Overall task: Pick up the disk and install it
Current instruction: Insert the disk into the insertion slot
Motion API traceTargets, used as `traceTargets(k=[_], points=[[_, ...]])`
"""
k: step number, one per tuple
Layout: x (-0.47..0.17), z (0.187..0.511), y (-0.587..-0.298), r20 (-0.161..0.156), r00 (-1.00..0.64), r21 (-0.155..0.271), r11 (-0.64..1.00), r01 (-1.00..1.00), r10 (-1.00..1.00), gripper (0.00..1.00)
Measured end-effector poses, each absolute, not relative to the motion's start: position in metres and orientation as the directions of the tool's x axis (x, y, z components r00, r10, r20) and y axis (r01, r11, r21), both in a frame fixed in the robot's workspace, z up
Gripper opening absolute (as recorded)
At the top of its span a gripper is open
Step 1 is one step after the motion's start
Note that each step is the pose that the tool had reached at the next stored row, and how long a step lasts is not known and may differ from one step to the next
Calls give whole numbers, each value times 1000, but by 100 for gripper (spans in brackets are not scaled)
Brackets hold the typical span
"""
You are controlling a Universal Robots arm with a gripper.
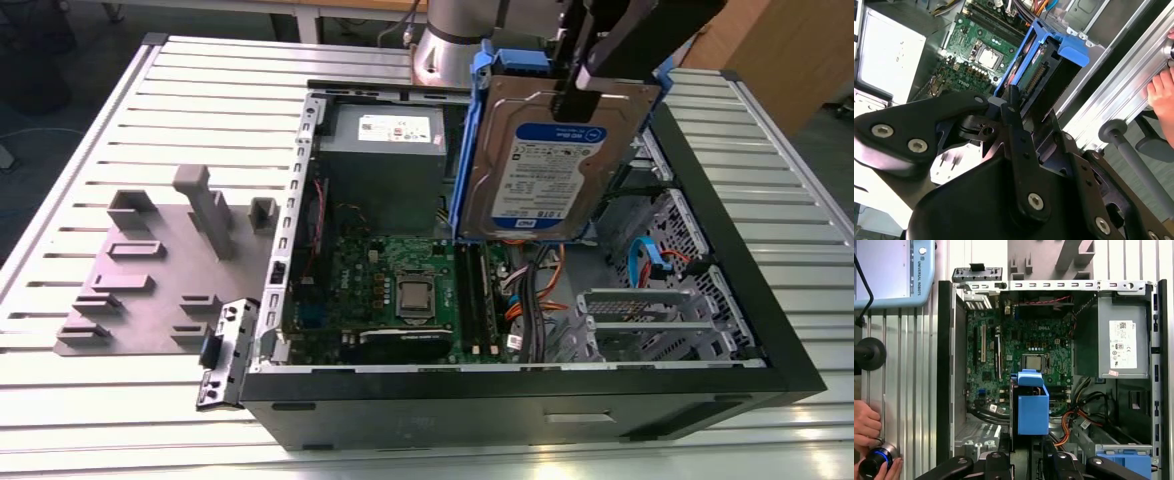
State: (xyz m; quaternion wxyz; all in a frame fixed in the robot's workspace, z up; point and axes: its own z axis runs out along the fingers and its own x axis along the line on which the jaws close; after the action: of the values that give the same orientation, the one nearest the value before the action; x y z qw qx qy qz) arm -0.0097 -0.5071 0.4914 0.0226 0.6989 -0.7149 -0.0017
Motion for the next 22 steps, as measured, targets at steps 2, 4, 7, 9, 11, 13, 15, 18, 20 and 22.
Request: traceTargets(k=[2,4,7,9,11,13,15,18,20,22], points=[[-6,491,-507,30,-22,34,23,-999,-999,35],[-1,491,-507,30,-22,34,23,-999,-999,35],[8,490,-507,30,-22,34,23,-999,-999,35],[13,490,-507,30,-22,34,23,-999,-999,35],[18,489,-507,30,-22,34,23,-999,-999,35],[22,488,-507,30,-22,34,23,-999,-999,35],[24,486,-507,30,-22,34,23,-999,-999,35],[26,484,-510,30,-22,34,23,-999,-999,35],[27,483,-514,30,-22,34,23,-999,-999,35],[28,482,-519,30,-22,34,23,-999,-999,35]])
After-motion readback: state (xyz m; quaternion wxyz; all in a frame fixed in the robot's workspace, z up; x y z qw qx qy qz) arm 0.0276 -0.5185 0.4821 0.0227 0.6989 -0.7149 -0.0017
